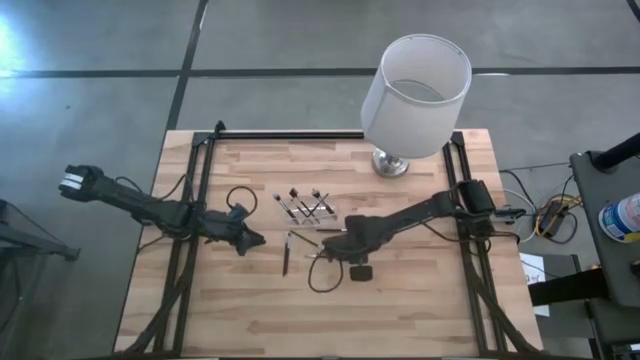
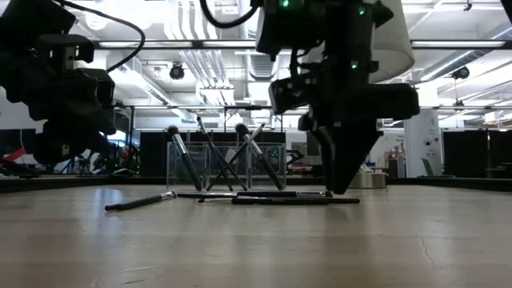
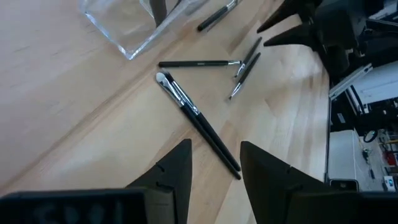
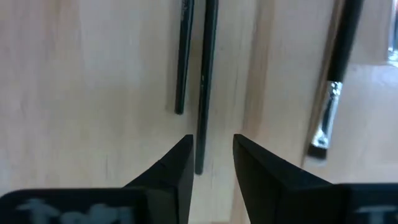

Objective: Put items in baskets/containers
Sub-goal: Put the eyeshadow brush into the transparent organizer

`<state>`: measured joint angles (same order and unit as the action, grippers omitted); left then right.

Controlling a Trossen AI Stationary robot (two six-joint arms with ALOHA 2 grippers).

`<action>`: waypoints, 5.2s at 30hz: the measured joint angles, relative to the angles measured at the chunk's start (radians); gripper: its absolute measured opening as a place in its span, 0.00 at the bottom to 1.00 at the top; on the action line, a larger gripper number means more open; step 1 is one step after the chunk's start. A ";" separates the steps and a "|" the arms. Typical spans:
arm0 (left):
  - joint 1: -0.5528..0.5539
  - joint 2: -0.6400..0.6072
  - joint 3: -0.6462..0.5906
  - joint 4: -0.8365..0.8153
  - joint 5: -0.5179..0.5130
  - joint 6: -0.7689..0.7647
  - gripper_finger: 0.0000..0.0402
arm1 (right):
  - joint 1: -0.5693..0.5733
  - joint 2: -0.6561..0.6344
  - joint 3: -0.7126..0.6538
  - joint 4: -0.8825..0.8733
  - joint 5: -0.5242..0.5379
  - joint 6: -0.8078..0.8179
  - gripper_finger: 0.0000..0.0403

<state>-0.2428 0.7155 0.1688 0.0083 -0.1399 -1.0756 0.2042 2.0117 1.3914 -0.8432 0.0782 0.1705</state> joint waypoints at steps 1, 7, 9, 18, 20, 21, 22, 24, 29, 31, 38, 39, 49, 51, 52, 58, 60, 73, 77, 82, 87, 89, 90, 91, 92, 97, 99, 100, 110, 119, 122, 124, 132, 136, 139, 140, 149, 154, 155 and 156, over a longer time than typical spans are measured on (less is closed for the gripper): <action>0.000 0.000 0.000 0.000 -0.001 0.000 0.32 | -0.003 0.000 -0.003 0.008 -0.004 -0.004 0.26; 0.000 0.000 0.000 0.000 -0.030 0.001 0.32 | -0.001 0.000 -0.013 0.033 -0.015 -0.023 0.25; 0.000 0.000 -0.001 0.000 -0.040 0.001 0.32 | -0.001 0.000 -0.021 0.049 -0.043 -0.025 0.25; 0.001 0.000 -0.002 -0.001 -0.078 0.002 0.32 | -0.007 -0.005 -0.081 0.115 -0.061 0.004 0.25; 0.002 0.000 -0.002 -0.001 -0.078 0.000 0.32 | -0.008 -0.007 -0.094 0.126 -0.063 0.019 0.24; 0.002 0.000 -0.002 -0.001 -0.078 0.000 0.32 | -0.008 -0.007 -0.098 0.128 -0.061 0.031 0.23; 0.002 0.000 -0.002 -0.001 -0.078 0.000 0.32 | -0.008 -0.007 -0.101 0.128 -0.059 0.041 0.21; 0.002 0.000 -0.002 -0.001 -0.079 0.000 0.32 | -0.008 -0.007 -0.110 0.134 -0.055 0.057 0.17; 0.002 0.000 -0.002 0.000 -0.080 -0.001 0.32 | -0.008 -0.007 -0.127 0.142 -0.052 0.066 0.04; 0.002 0.000 -0.002 0.003 -0.080 -0.001 0.32 | -0.008 -0.006 -0.130 0.143 -0.051 0.066 0.03; 0.002 0.000 -0.002 0.021 -0.082 -0.003 0.32 | -0.017 -0.003 -0.088 0.109 -0.061 0.105 0.03; 0.002 0.000 -0.002 0.021 -0.083 -0.003 0.32 | -0.021 -0.004 -0.077 0.107 -0.065 0.120 0.02; 0.003 0.000 -0.002 0.023 -0.097 0.010 0.32 | -0.033 -0.008 0.046 0.116 -0.001 0.166 0.02; 0.003 0.000 -0.005 0.024 -0.097 0.034 0.32 | -0.032 -0.008 0.070 0.120 0.003 0.174 0.02; 0.003 0.000 -0.005 0.025 -0.097 0.053 0.32 | -0.032 -0.008 0.082 0.122 0.005 0.181 0.02; -0.001 0.000 -0.005 0.156 -0.106 0.299 0.32 | -0.034 -0.009 0.144 0.146 0.038 0.283 0.02; -0.001 0.000 -0.005 0.221 -0.123 0.372 0.32 | -0.033 -0.010 0.168 0.170 0.045 0.324 0.02; 0.000 -0.019 0.044 0.340 -0.319 0.440 0.32 | -0.035 -0.012 0.307 0.241 0.238 0.463 0.02; -0.001 -0.017 0.042 0.380 -0.320 0.440 0.32 | -0.036 -0.012 0.302 0.315 0.240 0.498 0.02; 0.011 -0.017 0.042 0.474 -0.343 0.438 0.32 | -0.035 -0.013 0.292 0.367 0.248 0.527 0.02; 0.035 -0.016 0.041 0.518 -0.356 0.410 0.32 | -0.035 -0.013 0.290 0.409 0.259 0.530 0.02; 0.045 -0.012 0.041 0.517 -0.347 0.385 0.32 | -0.035 -0.013 0.290 0.429 0.262 0.530 0.02; 0.048 -0.008 0.041 0.516 -0.340 0.374 0.32 | -0.035 -0.013 0.290 0.437 0.263 0.530 0.02; 0.052 -0.001 0.041 0.517 -0.330 0.368 0.32 | -0.035 -0.013 0.290 0.446 0.263 0.530 0.02; 0.053 0.006 0.041 0.518 -0.318 0.362 0.32 | -0.035 -0.013 0.290 0.455 0.264 0.530 0.02; 0.060 0.044 0.048 0.582 -0.317 0.343 0.30 | -0.035 -0.005 0.290 0.467 0.265 0.530 0.02; 0.062 0.051 0.051 0.594 -0.317 0.343 0.27 | -0.035 0.000 0.290 0.465 0.265 0.534 0.02; 0.063 0.055 0.052 0.593 -0.317 0.342 0.25 | -0.035 0.000 0.289 0.465 0.265 0.534 0.02; 0.068 0.060 0.055 0.581 -0.315 0.338 0.03 | -0.057 0.000 0.289 0.485 0.291 0.533 0.02; 0.099 0.060 0.064 0.542 -0.333 0.442 0.03 | -0.076 -0.002 0.290 0.417 0.292 0.503 0.08; 0.126 0.060 0.089 0.477 -0.334 0.535 0.03 | -0.076 -0.011 0.299 0.309 0.359 0.506 0.14; 0.147 0.061 0.113 0.424 -0.333 0.612 0.03 | -0.075 -0.024 0.311 0.235 0.420 0.509 0.18; 0.194 0.150 0.178 0.322 -0.295 0.787 0.03 | -0.074 -0.040 0.323 0.147 0.444 0.539 0.26; 0.206 0.236 0.184 0.327 -0.296 0.790 0.03 | -0.074 -0.034 0.323 0.141 0.444 0.582 0.26; 0.208 0.294 0.186 0.338 -0.293 0.787 0.04 | -0.074 -0.031 0.317 0.140 0.443 0.587 0.25; 0.208 0.310 0.186 0.346 -0.293 0.787 0.04 | -0.074 -0.031 0.315 0.140 0.443 0.588 0.25; 0.209 0.344 0.186 0.402 -0.270 0.725 0.08 | -0.074 -0.031 0.308 0.136 0.439 0.589 0.23; 0.209 0.349 0.186 0.393 -0.271 0.707 0.20 | -0.074 -0.031 0.307 0.136 0.437 0.589 0.25; 0.209 0.348 0.186 0.393 -0.272 0.707 0.22 | -0.074 -0.031 0.306 0.136 0.437 0.587 0.25; 0.209 0.346 0.186 0.392 -0.272 0.707 0.25 | -0.074 -0.031 0.306 0.136 0.436 0.586 0.26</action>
<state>-0.0341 1.0619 0.3546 0.4002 -0.4118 -0.3687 0.1307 1.9812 1.6977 -0.7075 0.5138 0.7565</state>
